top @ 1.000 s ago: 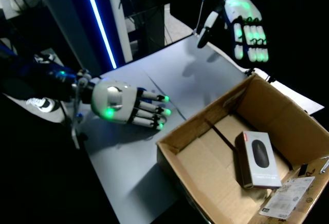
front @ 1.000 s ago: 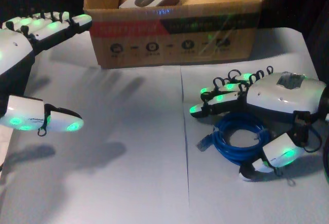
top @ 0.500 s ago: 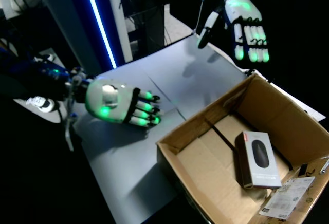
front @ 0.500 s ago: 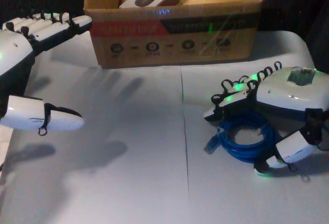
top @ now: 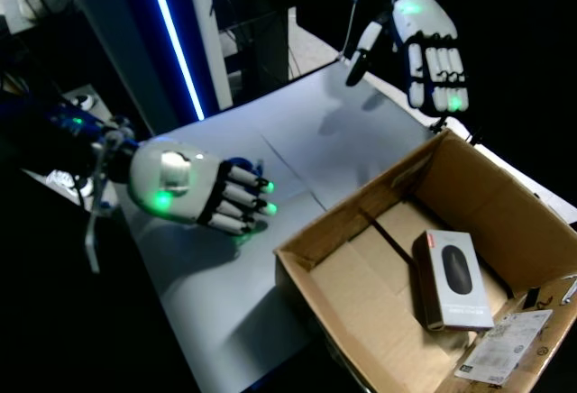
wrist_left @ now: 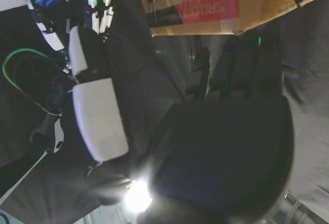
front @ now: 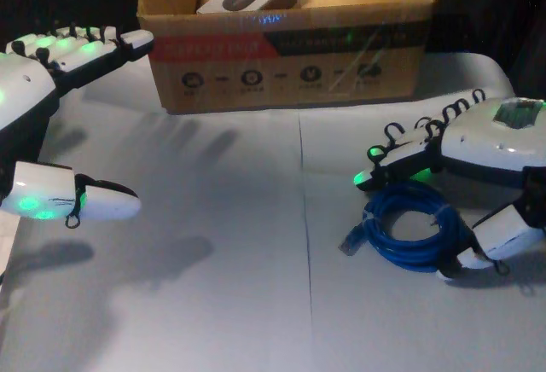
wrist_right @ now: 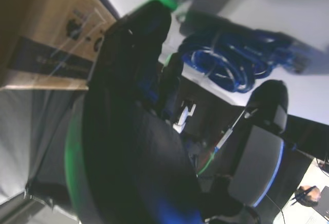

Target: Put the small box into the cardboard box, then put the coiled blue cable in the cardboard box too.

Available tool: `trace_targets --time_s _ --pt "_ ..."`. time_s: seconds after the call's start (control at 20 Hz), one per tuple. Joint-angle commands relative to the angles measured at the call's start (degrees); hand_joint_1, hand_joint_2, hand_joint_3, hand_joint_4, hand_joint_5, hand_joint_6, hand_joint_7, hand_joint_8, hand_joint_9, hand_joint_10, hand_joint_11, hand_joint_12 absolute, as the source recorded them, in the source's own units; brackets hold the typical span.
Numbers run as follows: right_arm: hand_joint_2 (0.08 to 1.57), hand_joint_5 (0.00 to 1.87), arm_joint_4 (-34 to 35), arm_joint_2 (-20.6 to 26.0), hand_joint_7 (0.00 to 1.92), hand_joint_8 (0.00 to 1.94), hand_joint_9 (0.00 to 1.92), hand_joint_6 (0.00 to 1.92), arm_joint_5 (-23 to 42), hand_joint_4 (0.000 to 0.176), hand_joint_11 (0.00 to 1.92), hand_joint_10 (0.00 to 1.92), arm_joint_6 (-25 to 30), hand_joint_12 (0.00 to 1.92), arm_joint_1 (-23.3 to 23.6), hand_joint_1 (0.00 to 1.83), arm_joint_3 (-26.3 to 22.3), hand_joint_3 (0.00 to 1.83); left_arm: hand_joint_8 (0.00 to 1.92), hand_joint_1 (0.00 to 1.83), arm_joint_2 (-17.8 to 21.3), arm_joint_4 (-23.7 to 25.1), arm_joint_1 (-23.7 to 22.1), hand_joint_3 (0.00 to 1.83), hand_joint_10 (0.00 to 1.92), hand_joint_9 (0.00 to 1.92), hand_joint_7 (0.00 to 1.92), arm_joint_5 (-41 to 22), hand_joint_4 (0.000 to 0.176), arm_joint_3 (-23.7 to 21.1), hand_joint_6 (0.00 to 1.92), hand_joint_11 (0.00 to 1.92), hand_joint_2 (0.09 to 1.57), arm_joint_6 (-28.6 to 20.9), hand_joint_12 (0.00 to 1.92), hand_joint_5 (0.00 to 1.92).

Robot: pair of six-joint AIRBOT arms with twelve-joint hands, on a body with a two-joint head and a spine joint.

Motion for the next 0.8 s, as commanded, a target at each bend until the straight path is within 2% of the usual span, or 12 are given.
trace_targets --time_s 0.0,0.05,0.1,0.2,0.25,0.4,0.45,0.5,0.55,0.6,0.65,0.75 --pt "0.81 0.44 0.99 -0.35 0.34 0.0 0.59 0.0 5.37 0.15 0.29 0.02 -0.07 1.3 0.65 0.98 0.09 0.0 0.0 0.63 -0.01 -0.16 -0.42 0.01 0.0 0.1 0.09 -7.32 0.176 0.05 0.0 0.14 0.83 -0.36 0.02 0.08" --pt "0.8 0.43 1.0 -0.51 0.32 0.0 0.56 0.0 5.37 0.167 0.25 0.01 -0.07 1.25 0.65 0.96 0.1 0.0 0.0 0.62 -0.03 -0.16 -0.42 0.0 0.0 0.1 0.1 -7.42 0.176 0.05 0.0 0.15 0.83 -0.36 0.03 0.08" --pt "0.79 0.42 1.01 -0.67 0.31 0.0 0.55 0.0 5.37 0.174 0.23 0.0 -0.07 1.24 0.65 0.96 0.08 0.0 0.0 0.63 -0.04 -0.16 -0.42 0.0 0.0 0.1 0.09 -7.54 0.176 0.05 0.0 0.15 0.83 -0.36 0.03 0.08" --pt "0.79 0.4 0.99 -1.3 0.31 0.01 0.54 0.01 5.37 0.17 0.17 0.01 -0.07 1.29 0.58 0.96 0.06 0.0 0.0 0.62 -0.05 -0.16 -0.4 0.0 0.0 0.1 0.09 -7.56 0.176 0.05 0.0 0.15 0.83 -0.41 0.03 0.08" --pt "0.78 0.42 0.95 -1.65 0.33 0.01 0.55 0.01 5.37 0.167 0.21 0.01 -0.07 1.3 0.46 0.98 0.07 0.0 0.0 0.63 -0.05 -0.16 -0.39 0.0 0.0 0.1 0.1 -7.53 0.176 0.05 0.0 0.14 0.82 -0.43 0.02 0.08" --pt "0.79 0.48 0.87 -2.15 0.4 0.02 0.64 0.01 5.37 0.125 0.31 0.05 -0.07 1.37 0.08 1.03 0.09 0.0 0.0 0.64 -0.04 -0.16 -0.39 0.0 0.0 0.1 0.1 -7.67 0.176 0.05 0.0 0.14 0.83 -0.51 0.02 0.08" --pt "0.79 0.5 0.8 -2.15 0.44 0.01 0.52 0.0 5.35 0.107 0.34 0.5 -0.07 1.43 -0.14 1.05 0.08 0.0 0.0 0.63 -0.04 -0.16 -0.39 0.0 0.0 0.1 0.1 -7.69 0.176 0.05 0.0 0.14 0.83 -0.52 0.02 0.08" --pt "0.81 0.54 0.71 -2.14 0.49 0.05 0.33 0.0 5.21 0.089 0.44 1.35 -0.07 1.59 -0.25 1.08 0.07 0.0 0.0 0.64 -0.04 -0.16 -0.39 0.0 0.0 0.1 0.1 -7.7 0.176 0.05 0.0 0.13 0.83 -0.54 0.01 0.09" --pt "0.81 0.56 0.69 -2.1 0.38 0.44 0.34 0.01 5.04 0.081 0.51 1.53 -0.07 1.63 -0.36 1.1 0.07 0.0 0.0 0.64 -0.04 -0.16 -0.39 0.0 0.0 0.1 0.1 -7.7 0.176 0.05 0.0 0.13 0.83 -0.58 0.01 0.09" --pt "0.84 0.59 0.69 -2.03 0.14 1.13 0.35 0.0 4.94 0.061 0.56 1.72 -0.07 1.67 -0.44 1.11 0.06 0.0 0.0 0.63 -0.05 -0.16 -0.37 0.0 0.0 0.1 0.1 -7.68 0.176 0.05 0.0 0.14 0.83 -0.63 0.01 0.09" --pt "0.86 0.63 0.69 -1.99 0.08 1.37 0.36 0.01 4.84 0.049 0.6 1.84 -0.07 1.7 -0.49 1.13 0.06 0.0 0.0 0.63 -0.05 -0.16 -0.35 0.0 0.0 0.1 0.1 -7.67 0.176 0.05 0.0 0.13 0.83 -0.7 0.01 0.09" --pt "0.91 0.66 0.68 -1.86 0.06 1.58 0.42 0.01 4.66 0.023 0.69 1.92 -0.07 1.81 -0.57 1.17 0.06 0.0 0.0 0.63 -0.06 -0.16 -0.32 0.0 0.0 0.1 0.1 -7.71 0.176 0.05 0.0 0.13 0.84 -0.77 0.01 0.09"
